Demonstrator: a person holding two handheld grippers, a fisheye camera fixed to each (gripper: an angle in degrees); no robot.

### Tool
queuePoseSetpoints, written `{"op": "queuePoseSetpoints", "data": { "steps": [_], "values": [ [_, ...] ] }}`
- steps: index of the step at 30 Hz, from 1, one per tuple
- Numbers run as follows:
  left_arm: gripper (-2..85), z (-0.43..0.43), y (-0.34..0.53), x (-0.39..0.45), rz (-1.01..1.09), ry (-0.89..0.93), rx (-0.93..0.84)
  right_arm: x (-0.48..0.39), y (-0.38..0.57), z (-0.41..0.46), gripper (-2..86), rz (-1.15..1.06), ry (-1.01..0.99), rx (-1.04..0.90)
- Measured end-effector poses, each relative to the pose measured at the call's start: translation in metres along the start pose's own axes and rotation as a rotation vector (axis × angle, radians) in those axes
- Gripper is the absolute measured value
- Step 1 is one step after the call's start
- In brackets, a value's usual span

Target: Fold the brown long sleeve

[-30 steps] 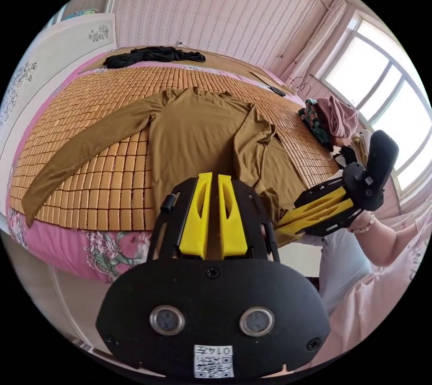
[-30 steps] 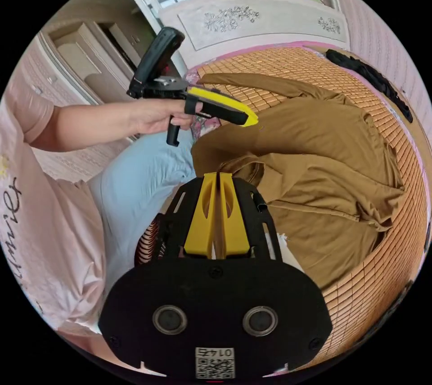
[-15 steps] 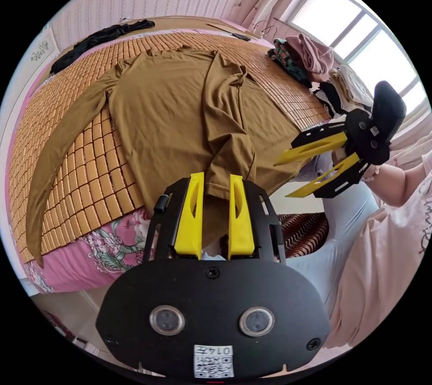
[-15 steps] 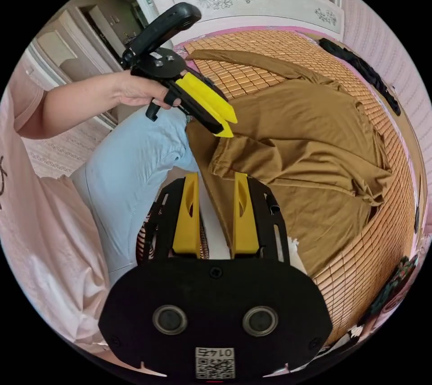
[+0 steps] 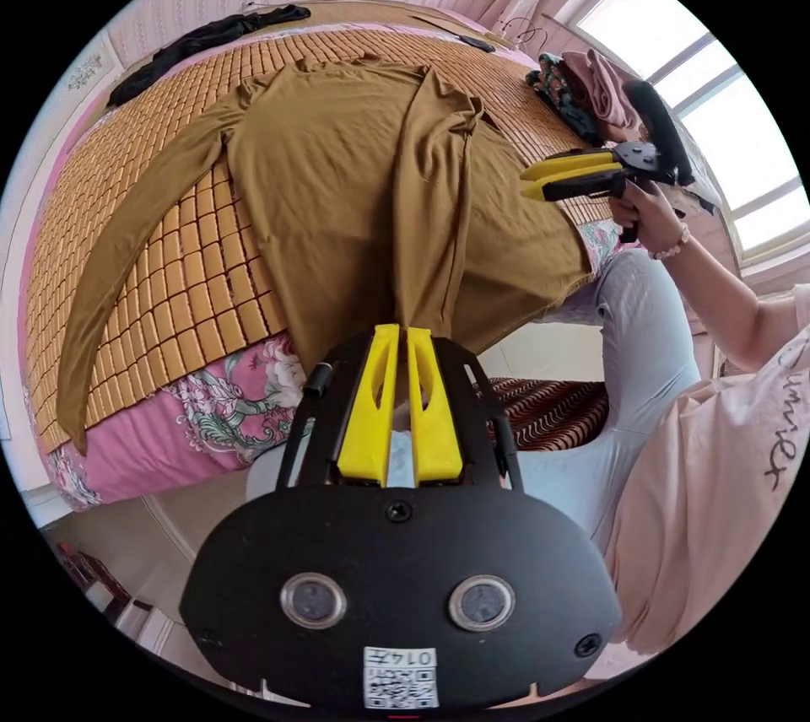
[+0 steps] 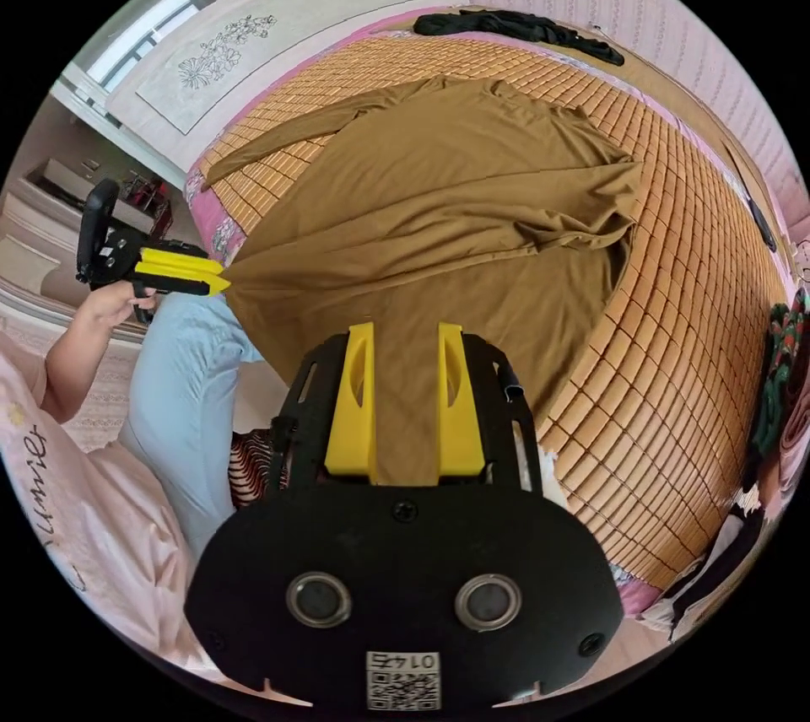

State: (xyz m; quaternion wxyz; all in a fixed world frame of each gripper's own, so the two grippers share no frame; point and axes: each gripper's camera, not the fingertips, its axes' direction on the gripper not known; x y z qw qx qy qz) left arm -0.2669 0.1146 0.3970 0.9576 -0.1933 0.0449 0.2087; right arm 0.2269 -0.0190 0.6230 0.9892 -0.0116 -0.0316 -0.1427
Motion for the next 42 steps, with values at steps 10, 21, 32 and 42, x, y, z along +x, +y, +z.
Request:
{"op": "queuePoseSetpoints", "data": {
  "steps": [10, 21, 32, 42],
  "values": [
    [-0.4, 0.015, -0.006, -0.036, -0.098, 0.109, -0.039, -0.030, -0.020, 0.021, 10.0, -0.082, -0.192, 0.003],
    [-0.2, 0.025, -0.019, -0.055, -0.123, 0.121, -0.064, -0.192, 0.007, 0.063, 13.3, -0.768, 0.121, 0.003],
    [-0.5, 0.026, -0.024, -0.047, -0.089, 0.108, -0.011, -0.184, 0.007, 0.045, 0.4, -0.720, 0.116, -0.025],
    [0.3, 0.042, -0.023, -0.026, -0.046, 0.006, -0.091, -0.185, 0.020, 0.042, 6.1, -0.739, 0.076, -0.112]
  ]
}}
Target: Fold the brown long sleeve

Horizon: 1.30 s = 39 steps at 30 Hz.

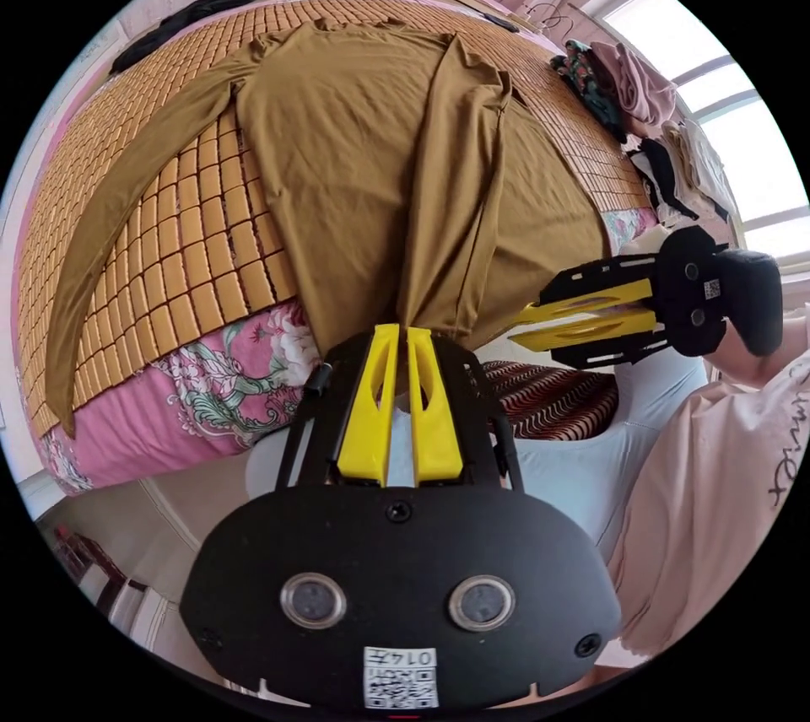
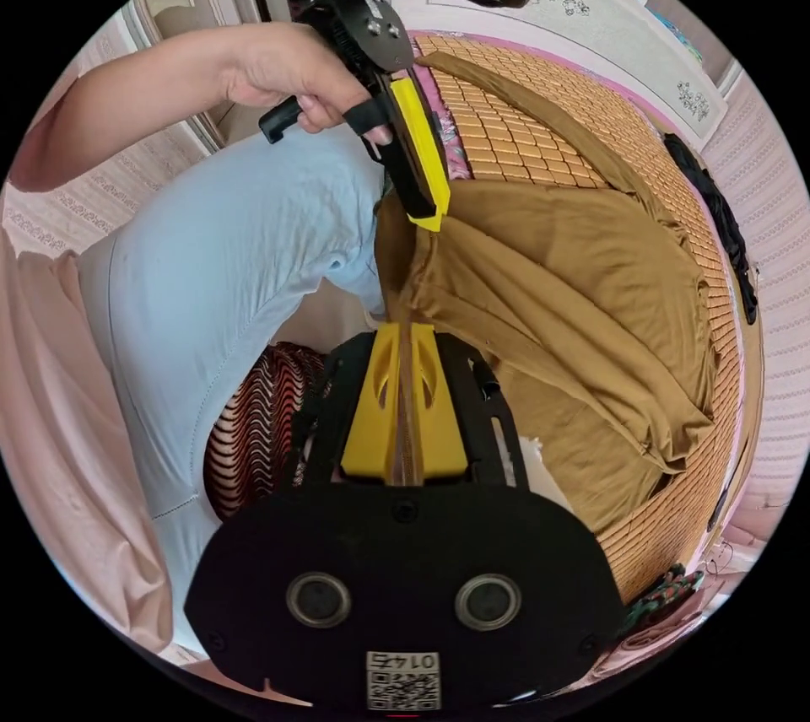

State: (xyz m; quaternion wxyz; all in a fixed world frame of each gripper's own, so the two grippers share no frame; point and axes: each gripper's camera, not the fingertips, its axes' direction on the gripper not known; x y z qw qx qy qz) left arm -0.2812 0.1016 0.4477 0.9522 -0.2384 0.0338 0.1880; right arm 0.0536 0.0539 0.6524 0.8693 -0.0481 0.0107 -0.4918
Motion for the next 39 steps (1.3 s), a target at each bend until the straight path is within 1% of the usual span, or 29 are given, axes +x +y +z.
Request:
{"op": "queuePoseSetpoints", "data": {
  "steps": [2, 4, 7, 9, 12, 14, 15, 16, 17, 18, 20, 22, 24, 26, 28, 30, 31, 32, 34, 35, 37, 39],
  "values": [
    [1.4, 0.003, 0.000, -0.005, -0.030, -0.006, -0.009, 0.014, 0.008, -0.005, 10.1, 0.069, -0.040, 0.014],
    [2.4, -0.001, 0.001, -0.010, -0.041, -0.032, -0.006, 0.034, 0.023, -0.017, 11.4, 0.146, -0.059, 0.060],
    [2.4, -0.019, -0.002, -0.019, -0.059, -0.088, 0.027, 0.086, 0.063, -0.044, 11.1, 0.321, 0.046, 0.113],
    [1.3, -0.033, -0.015, -0.022, -0.025, -0.074, 0.082, 0.135, 0.101, -0.061, 11.6, 0.467, 0.192, 0.112],
    [0.3, -0.049, -0.065, -0.020, 0.048, -0.028, 0.179, 0.189, 0.140, -0.076, 13.5, 0.585, 0.311, 0.121],
    [0.2, -0.056, -0.125, -0.009, 0.090, 0.015, 0.297, 0.218, 0.154, -0.080, 13.4, 0.627, 0.322, 0.119],
    [0.0, -0.056, -0.142, -0.004, 0.117, 0.034, 0.321, 0.234, 0.160, -0.079, 13.1, 0.630, 0.323, 0.118],
    [-0.2, -0.053, -0.180, 0.007, 0.163, 0.059, 0.348, 0.241, 0.163, -0.078, 12.6, 0.629, 0.325, 0.111],
    [-0.3, -0.047, -0.221, 0.021, 0.217, 0.077, 0.353, 0.255, 0.166, -0.075, 11.6, 0.633, 0.336, 0.092],
    [-0.3, -0.043, -0.241, 0.029, 0.237, 0.089, 0.350, 0.266, 0.169, -0.072, 10.6, 0.630, 0.344, 0.081],
    [0.0, -0.021, -0.318, 0.056, 0.290, 0.120, 0.338, 0.279, 0.171, -0.066, 9.5, 0.600, 0.329, 0.066],
    [1.3, 0.000, -0.371, 0.074, 0.294, 0.121, 0.310, 0.289, 0.172, -0.062, 8.1, 0.583, 0.324, 0.073],
    [4.5, 0.021, -0.415, 0.088, 0.269, 0.146, 0.294, 0.299, 0.178, -0.056, 3.3, 0.584, 0.336, 0.087],
    [7.1, 0.051, -0.461, 0.105, 0.232, 0.119, 0.276, 0.308, 0.185, -0.052, 1.9, 0.608, 0.333, 0.080],
    [7.8, 0.072, -0.485, 0.115, 0.212, 0.085, 0.268, 0.314, 0.196, -0.052, 1.3, 0.621, 0.283, 0.101],
    [7.0, 0.098, -0.504, 0.127, 0.218, 0.032, 0.200, 0.319, 0.213, -0.058, 0.9, 0.643, 0.233, 0.155],
    [5.9, 0.116, -0.514, 0.133, 0.217, -0.024, 0.119, 0.319, 0.217, -0.059, 0.9, 0.649, 0.224, 0.165],
    [4.1, 0.123, -0.517, 0.139, 0.238, -0.060, 0.107, 0.321, 0.224, -0.061, 0.8, 0.657, 0.205, 0.179],
    [1.2, 0.122, -0.518, 0.146, 0.279, -0.079, 0.147, 0.322, 0.232, -0.063, 0.8, 0.659, 0.191, 0.195],
    [0.0, 0.123, -0.520, 0.149, 0.300, -0.087, 0.137, 0.323, 0.236, -0.063, 0.7, 0.657, 0.192, 0.194],
    [-0.5, 0.123, -0.522, 0.149, 0.295, -0.110, 0.151, 0.322, 0.240, -0.065, 0.7, 0.651, 0.207, 0.196],
    [-0.6, 0.124, -0.523, 0.148, 0.283, -0.094, 0.163, 0.323, 0.244, -0.065, 0.6, 0.648, 0.227, 0.188]
  ]
}}
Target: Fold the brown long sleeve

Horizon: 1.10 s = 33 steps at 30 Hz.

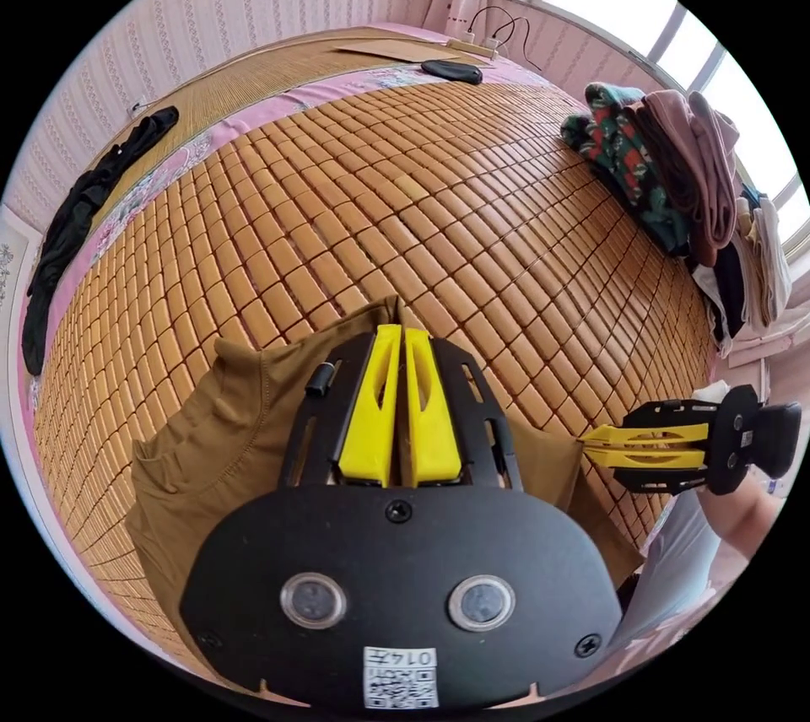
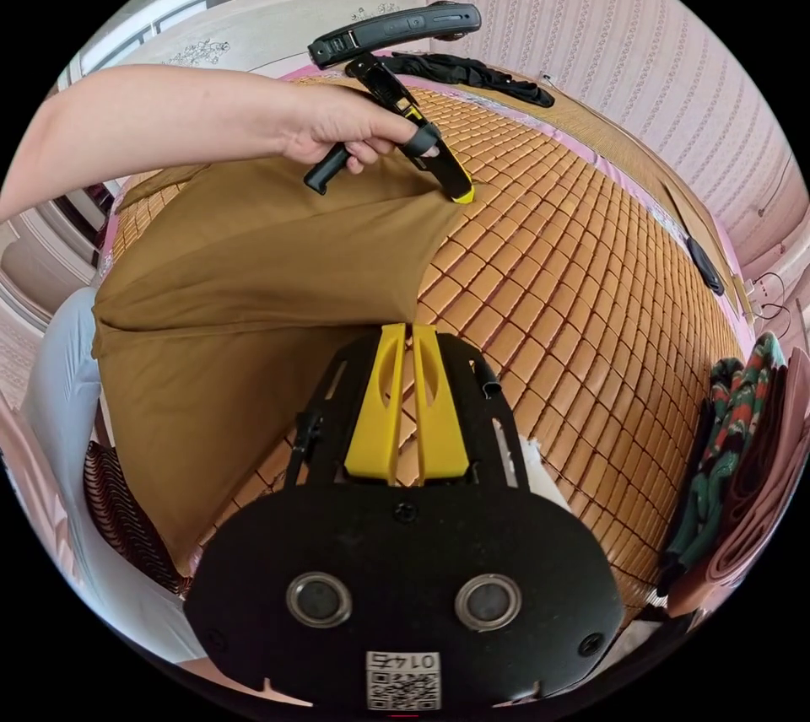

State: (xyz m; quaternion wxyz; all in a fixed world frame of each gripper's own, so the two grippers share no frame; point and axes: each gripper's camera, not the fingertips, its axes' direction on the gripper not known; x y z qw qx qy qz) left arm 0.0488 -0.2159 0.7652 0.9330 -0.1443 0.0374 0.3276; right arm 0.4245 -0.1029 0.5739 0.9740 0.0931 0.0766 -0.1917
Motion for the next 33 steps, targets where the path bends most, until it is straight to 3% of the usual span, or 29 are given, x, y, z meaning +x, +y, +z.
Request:
{"op": "queuePoseSetpoints", "data": {
  "steps": [6, 11, 14, 19, 23, 26, 30, 33],
  "values": [
    [4.0, -0.002, 0.007, -0.017, -0.138, 0.124, 0.042, 0.013, -0.004, 0.004, 0.7, 0.030, -0.006, -0.020],
    [7.7, -0.068, 0.040, 0.000, -0.026, -0.084, 0.157, 0.023, -0.005, -0.004, 0.7, 0.078, 0.020, -0.022],
    [7.6, -0.113, 0.098, 0.022, 0.088, -0.114, 0.182, 0.025, 0.000, -0.016, 0.5, 0.122, 0.017, 0.004],
    [5.6, -0.140, 0.252, 0.101, 0.202, 0.012, 0.016, -0.006, -0.012, -0.027, 0.0, 0.066, -0.175, 0.055],
    [5.5, -0.126, 0.343, 0.157, 0.089, -0.105, -0.050, -0.062, -0.037, -0.008, -0.2, -0.069, -0.338, -0.001],
    [5.2, -0.113, 0.361, 0.166, 0.025, -0.154, -0.074, -0.090, -0.045, 0.012, -0.2, -0.109, -0.310, -0.086],
    [5.6, -0.117, 0.366, 0.160, -0.063, -0.009, -0.066, -0.088, -0.042, 0.021, -0.3, -0.040, -0.315, -0.120],
    [5.8, -0.124, 0.369, 0.164, -0.031, -0.031, -0.060, -0.086, -0.044, 0.022, -0.3, -0.010, -0.279, -0.149]
  ]
}}
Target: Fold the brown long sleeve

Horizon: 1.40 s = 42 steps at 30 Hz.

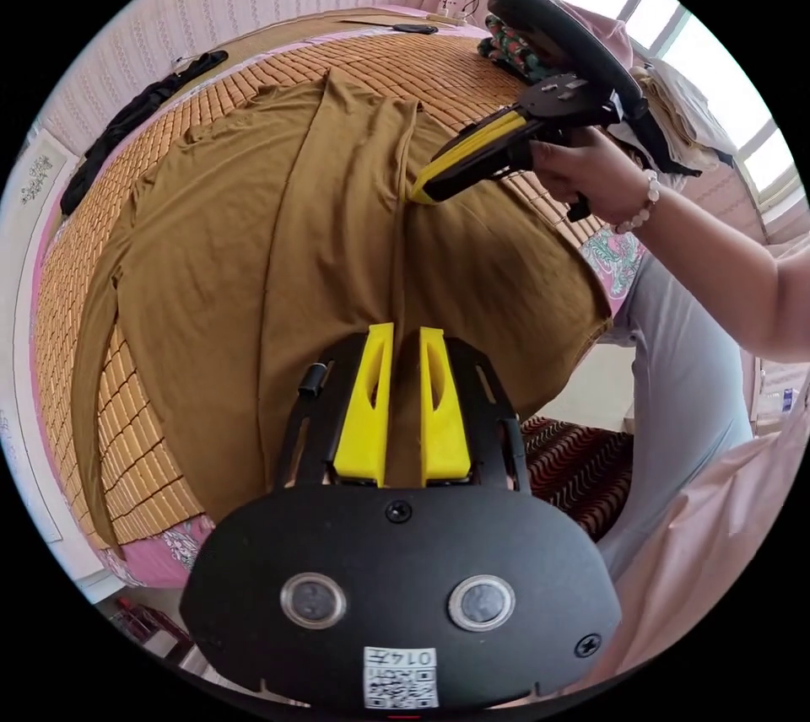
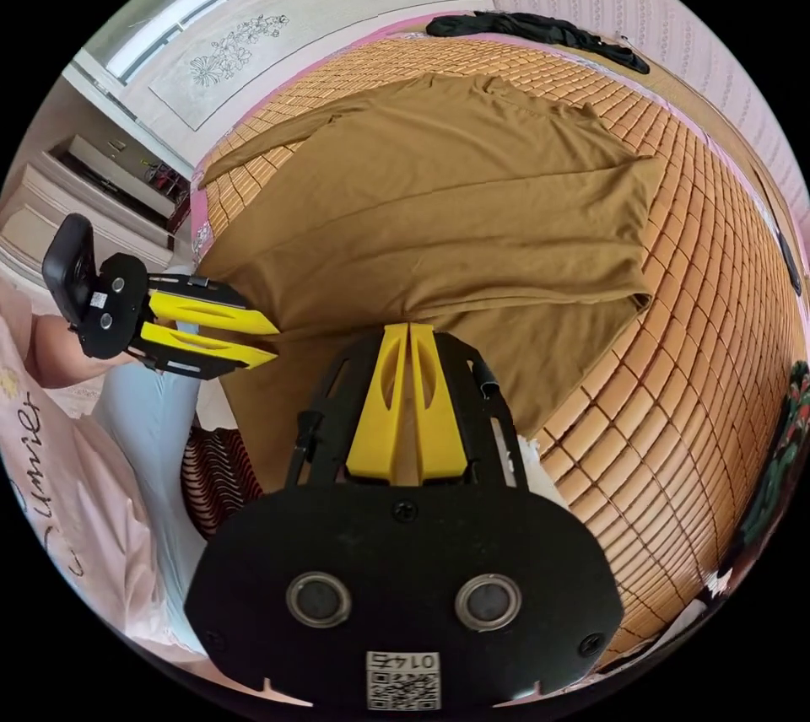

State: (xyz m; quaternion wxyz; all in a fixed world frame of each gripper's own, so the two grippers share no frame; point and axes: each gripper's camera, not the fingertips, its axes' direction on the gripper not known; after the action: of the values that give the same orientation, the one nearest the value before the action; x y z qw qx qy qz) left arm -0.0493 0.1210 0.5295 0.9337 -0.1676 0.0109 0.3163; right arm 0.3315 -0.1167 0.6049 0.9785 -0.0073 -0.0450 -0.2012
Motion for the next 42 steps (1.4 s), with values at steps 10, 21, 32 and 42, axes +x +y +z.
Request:
{"op": "queuePoseSetpoints", "data": {
  "steps": [10, 21, 32, 42],
  "values": [
    [5.6, -0.030, 0.023, -0.018, -0.038, -0.013, 0.052, -0.018, -0.040, 0.018, -0.3, 0.012, 0.058, 0.012],
    [5.7, -0.048, 0.052, -0.039, -0.050, 0.061, 0.067, -0.027, -0.064, 0.038, -0.3, 0.040, 0.044, -0.053],
    [6.1, -0.106, 0.117, -0.098, -0.135, 0.252, 0.150, -0.049, -0.085, 0.043, -0.2, 0.073, 0.063, -0.097],
    [5.8, -0.221, 0.332, -0.281, -0.818, -0.167, 0.469, -0.191, -0.221, 0.078, 0.6, -0.339, -0.031, -0.062]
  ]
}}
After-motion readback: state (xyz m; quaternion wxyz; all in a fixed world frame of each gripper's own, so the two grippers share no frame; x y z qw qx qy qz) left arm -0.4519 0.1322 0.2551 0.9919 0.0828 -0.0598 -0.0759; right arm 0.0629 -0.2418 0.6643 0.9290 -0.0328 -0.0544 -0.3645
